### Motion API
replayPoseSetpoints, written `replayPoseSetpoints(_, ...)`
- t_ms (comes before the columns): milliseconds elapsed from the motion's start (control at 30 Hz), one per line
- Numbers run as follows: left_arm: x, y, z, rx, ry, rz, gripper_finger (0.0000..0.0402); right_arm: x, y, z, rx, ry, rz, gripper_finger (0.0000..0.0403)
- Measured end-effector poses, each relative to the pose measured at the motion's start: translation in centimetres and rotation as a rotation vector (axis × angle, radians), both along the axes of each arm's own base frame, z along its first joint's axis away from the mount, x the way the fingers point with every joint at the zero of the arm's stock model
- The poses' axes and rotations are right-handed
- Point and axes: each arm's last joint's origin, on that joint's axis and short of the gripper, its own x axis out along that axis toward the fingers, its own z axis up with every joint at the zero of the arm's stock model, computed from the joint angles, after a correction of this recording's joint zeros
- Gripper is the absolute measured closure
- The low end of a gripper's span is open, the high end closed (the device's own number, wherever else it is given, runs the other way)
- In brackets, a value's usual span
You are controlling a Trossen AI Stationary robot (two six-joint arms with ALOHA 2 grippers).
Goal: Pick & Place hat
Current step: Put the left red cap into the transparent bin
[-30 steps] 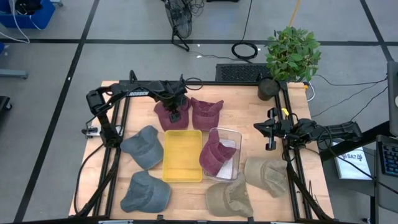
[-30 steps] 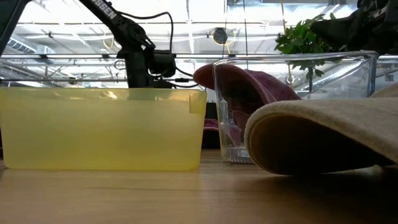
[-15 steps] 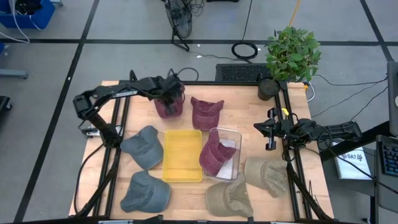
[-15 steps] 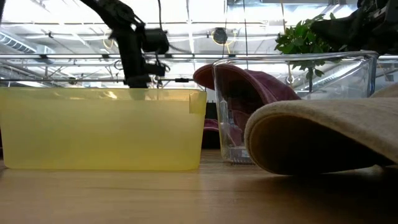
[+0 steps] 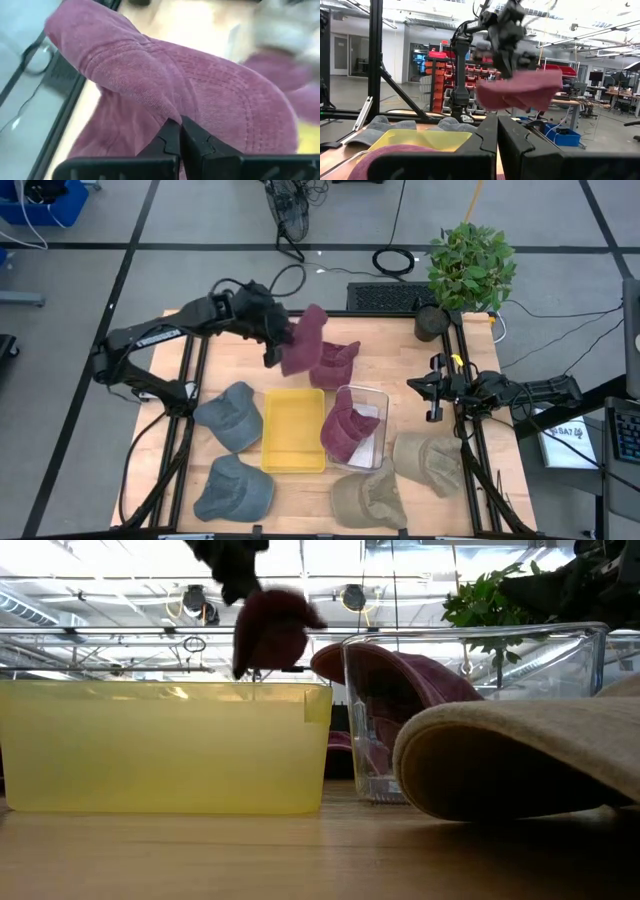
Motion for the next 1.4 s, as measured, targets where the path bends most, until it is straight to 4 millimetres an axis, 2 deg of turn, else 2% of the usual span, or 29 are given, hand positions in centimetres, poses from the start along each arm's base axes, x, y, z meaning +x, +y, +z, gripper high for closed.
replayPoseSetpoints(100,0.6,-1.3,0.9,0.034,-0.017,-0.014,0.0399,0.0,0.0,0.0,-0.016,0.005,-0.004,0.0403)
replayPoseSetpoints(433,4.1,-5.0,1.1,0.109,0.022,-0.032,0.0400,0.0,0.0,0.0,-0.023,0.007,-0.008,0.0403)
replayPoseSetpoints(667,8.3,-7.7,1.6,0.156,0.097,-0.067,0.0401,0.0,0.0,0.0,-0.030,0.007,-0.010,0.0403)
replayPoseSetpoints(867,12.4,-9.5,1.3,0.194,0.159,-0.110,0.0401,0.0,0.0,0.0,-0.051,0.010,-0.016,0.0403)
replayPoseSetpoints(1100,16.8,-13.5,-0.1,0.221,0.227,-0.225,0.0401,0.0,0.0,0.0,-0.051,0.010,-0.015,0.0403)
replayPoseSetpoints(1233,17.5,-16.2,-1.5,0.297,0.364,-0.249,0.0401,0.0,0.0,0.0,-0.044,0.010,-0.014,0.0403)
replayPoseSetpoints(1400,17.8,-19.1,-3.0,0.311,0.383,-0.312,0.0401,0.0,0.0,0.0,-0.043,0.009,-0.013,0.0403)
